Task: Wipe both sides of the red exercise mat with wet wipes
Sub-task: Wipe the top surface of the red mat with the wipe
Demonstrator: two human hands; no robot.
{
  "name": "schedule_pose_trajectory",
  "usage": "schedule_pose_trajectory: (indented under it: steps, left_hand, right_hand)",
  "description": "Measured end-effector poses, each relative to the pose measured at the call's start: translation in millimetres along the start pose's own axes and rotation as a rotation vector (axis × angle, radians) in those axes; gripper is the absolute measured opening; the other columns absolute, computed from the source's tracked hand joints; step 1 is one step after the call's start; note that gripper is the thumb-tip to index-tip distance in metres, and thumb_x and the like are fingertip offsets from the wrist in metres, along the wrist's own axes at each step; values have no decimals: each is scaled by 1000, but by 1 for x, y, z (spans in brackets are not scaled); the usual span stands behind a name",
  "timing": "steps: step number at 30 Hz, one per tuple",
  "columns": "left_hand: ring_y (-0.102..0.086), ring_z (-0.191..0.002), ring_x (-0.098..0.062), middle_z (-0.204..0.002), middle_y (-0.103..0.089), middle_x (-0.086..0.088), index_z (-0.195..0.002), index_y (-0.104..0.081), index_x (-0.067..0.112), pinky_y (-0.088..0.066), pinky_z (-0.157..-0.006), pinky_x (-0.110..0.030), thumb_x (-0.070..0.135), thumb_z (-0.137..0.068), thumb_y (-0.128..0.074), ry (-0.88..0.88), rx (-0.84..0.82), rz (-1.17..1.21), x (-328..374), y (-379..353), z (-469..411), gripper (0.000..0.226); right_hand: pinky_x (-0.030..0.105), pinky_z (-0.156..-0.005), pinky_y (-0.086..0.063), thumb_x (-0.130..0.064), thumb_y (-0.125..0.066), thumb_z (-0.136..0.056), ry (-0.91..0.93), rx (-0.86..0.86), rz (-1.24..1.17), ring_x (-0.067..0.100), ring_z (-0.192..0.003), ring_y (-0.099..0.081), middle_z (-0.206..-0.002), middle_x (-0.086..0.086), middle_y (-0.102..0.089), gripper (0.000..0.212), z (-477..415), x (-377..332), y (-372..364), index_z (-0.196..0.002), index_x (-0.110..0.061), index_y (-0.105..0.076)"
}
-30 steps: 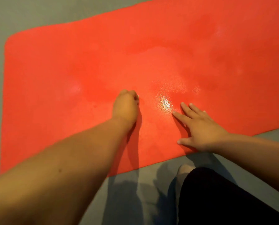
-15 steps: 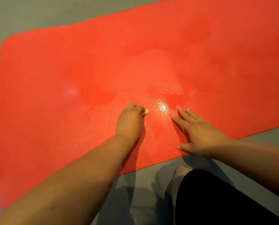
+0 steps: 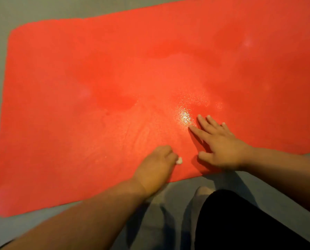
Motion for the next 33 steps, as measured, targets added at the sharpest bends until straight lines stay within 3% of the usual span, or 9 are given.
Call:
schedule_pose_trajectory:
  steps: [3, 10, 12, 17, 19, 24, 26, 29, 33]
  left_hand:
    - [-57, -84, -23, -90, -58, -5, -94, -67, 16, -48, -73, -35, 20, -89, -55, -85, -111, 2, -26, 9, 30, 14]
    - [-56, -92, -40, -94, -60, -24, -94, -68, -2, -34, -80, -38, 4, -90, -58, 905, 511, -143, -123, 70, 76, 12]
    - [-57, -84, -38, -86, -60, -22, -87, -68, -1, -33, -76, -36, 3, -88, -61, 872, 508, -72, -87, 43, 77, 8]
    - [-59, -66, -28, -74, -57, -7, -78, -68, 10, -39, -61, -28, -2, -70, -74, 306, 211, -33, -26, 6, 83, 15]
    - [-61, -69, -30, -76, -59, -8, -80, -68, 10, -42, -62, -31, -1, -72, -73, 319, 210, -112, -52, 27, 100, 15]
    - [-55, -98, -41, -102, -58, -26, -98, -66, -2, -40, -86, -41, 2, -89, -56, 1126, 599, -162, -141, 82, 179, 14]
    - [-54, -101, -39, -107, -56, -26, -101, -65, -3, -35, -89, -37, 3, -91, -55, 1266, 657, -53, -129, 68, 181, 16]
    - [-56, -89, -31, -94, -59, -14, -91, -67, 4, -37, -79, -28, 1, -86, -63, 950, 600, 59, -70, 33, 142, 6]
    - [-51, -80, -19, -84, -59, -5, -85, -67, 14, -42, -69, -32, 14, -80, -55, 128, 115, -95, -55, 23, 119, 13]
  right_hand:
    - [48, -116, 8, -46, -47, -88, 15, -27, 11, 22, -141, 28, -154, -1, 29, 81, -6, -14, -1, -149, -39, 7]
    - [48, -117, 3, -51, -47, -88, 40, -65, 81, 22, -141, 27, -153, 1, 30, 84, -4, -34, -5, -148, -41, 10]
    - [49, -117, 1, -53, -48, -86, 64, -78, 104, 22, -142, 24, -154, 2, 28, 85, -4, -45, -5, -148, -41, 9]
    - [50, -117, -4, -55, -50, -87, 113, -139, 158, 23, -145, 17, -156, 2, 24, 85, 3, -76, -13, -149, -39, 7]
    - [50, -117, -5, -56, -49, -88, 97, -158, 155, 23, -145, 16, -156, 1, 24, 85, 6, -79, -18, -149, -39, 7]
    - [52, -115, 3, -65, -45, -86, 30, -44, 175, 24, -143, 21, -157, -2, 22, 83, 7, -78, -28, -149, -42, 4]
    - [51, -115, 4, -66, -44, -85, 34, 25, 177, 24, -144, 21, -157, -2, 19, 81, 3, -79, -25, -149, -43, 0]
    - [50, -116, 1, -64, -43, -86, 30, 87, 161, 24, -145, 16, -159, -1, 13, 77, -14, -80, -11, -149, -41, -5]
    - [51, -117, -3, -63, -42, -87, -7, 124, 139, 24, -145, 13, -159, -1, 10, 76, -34, -80, 1, -149, -38, -6]
Point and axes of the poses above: each hand's wrist, its own z-axis away from the middle knuckle, its own y-axis out of the back of the hand, x = y × z, the point moved 2 cm from there along -z, towards the middle knuckle
